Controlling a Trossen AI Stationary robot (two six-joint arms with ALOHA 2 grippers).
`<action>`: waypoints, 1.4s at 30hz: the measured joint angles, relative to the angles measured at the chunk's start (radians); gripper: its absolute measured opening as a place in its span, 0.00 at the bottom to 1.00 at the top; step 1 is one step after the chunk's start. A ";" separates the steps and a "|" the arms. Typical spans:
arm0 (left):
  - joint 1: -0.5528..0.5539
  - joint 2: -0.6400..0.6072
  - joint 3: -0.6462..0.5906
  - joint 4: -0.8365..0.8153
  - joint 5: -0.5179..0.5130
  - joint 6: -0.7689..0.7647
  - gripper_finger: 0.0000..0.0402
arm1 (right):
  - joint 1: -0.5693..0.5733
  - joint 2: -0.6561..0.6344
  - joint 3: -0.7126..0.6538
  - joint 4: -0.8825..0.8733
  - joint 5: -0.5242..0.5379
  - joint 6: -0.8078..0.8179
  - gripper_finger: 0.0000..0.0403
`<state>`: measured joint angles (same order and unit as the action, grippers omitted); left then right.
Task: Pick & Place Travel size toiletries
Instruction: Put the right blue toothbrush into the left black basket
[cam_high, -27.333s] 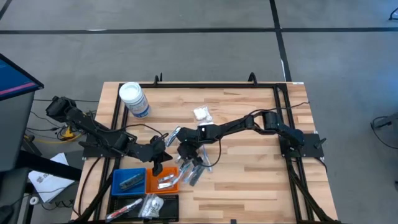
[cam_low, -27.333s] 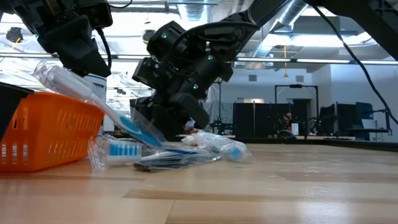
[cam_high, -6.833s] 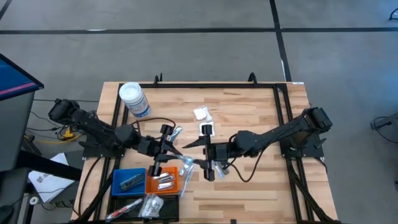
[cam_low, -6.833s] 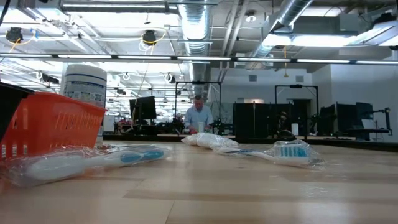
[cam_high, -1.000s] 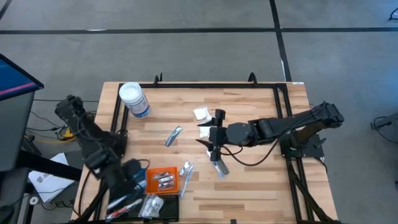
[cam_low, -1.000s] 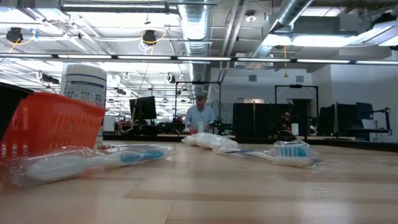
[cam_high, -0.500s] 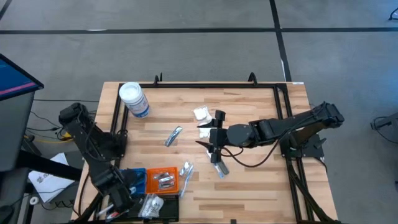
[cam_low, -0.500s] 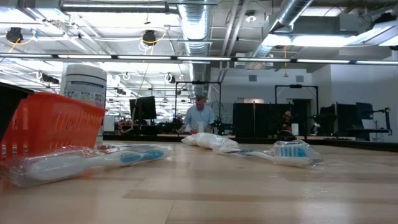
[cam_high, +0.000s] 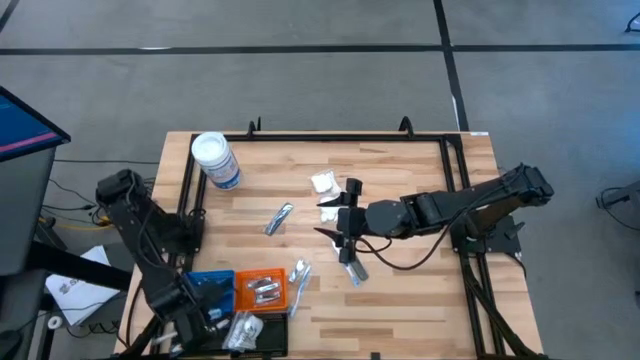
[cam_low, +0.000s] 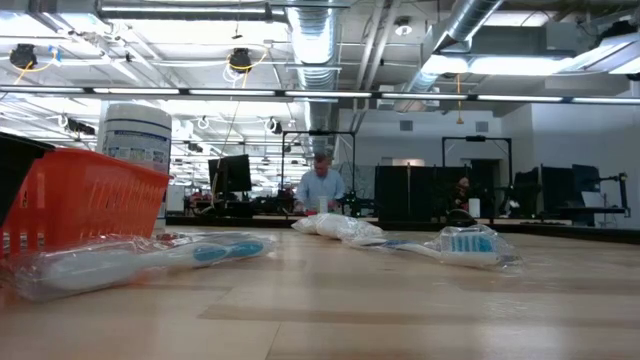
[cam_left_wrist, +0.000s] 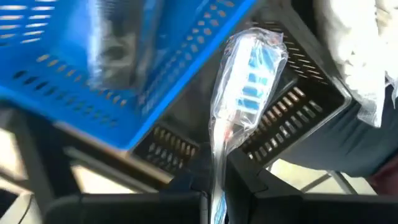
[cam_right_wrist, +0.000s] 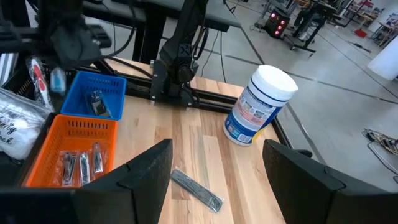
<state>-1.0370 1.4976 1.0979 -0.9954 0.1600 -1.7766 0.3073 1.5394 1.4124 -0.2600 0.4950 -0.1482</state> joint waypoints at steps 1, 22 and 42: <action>0.004 0.007 -0.015 0.034 -0.001 0.010 0.02 | 0.000 0.000 0.000 0.000 0.000 0.000 0.61; -0.011 0.030 -0.247 0.372 -0.010 0.045 0.02 | -0.001 0.000 0.000 0.000 0.000 0.000 0.61; -0.010 -0.107 -0.258 0.372 0.020 -0.085 0.33 | -0.001 0.000 0.000 0.005 0.000 0.000 0.61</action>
<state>-1.0470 1.3908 0.8398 -0.6235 0.1795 -1.8614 0.3061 1.5398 1.4124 -0.2545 0.4950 -0.1482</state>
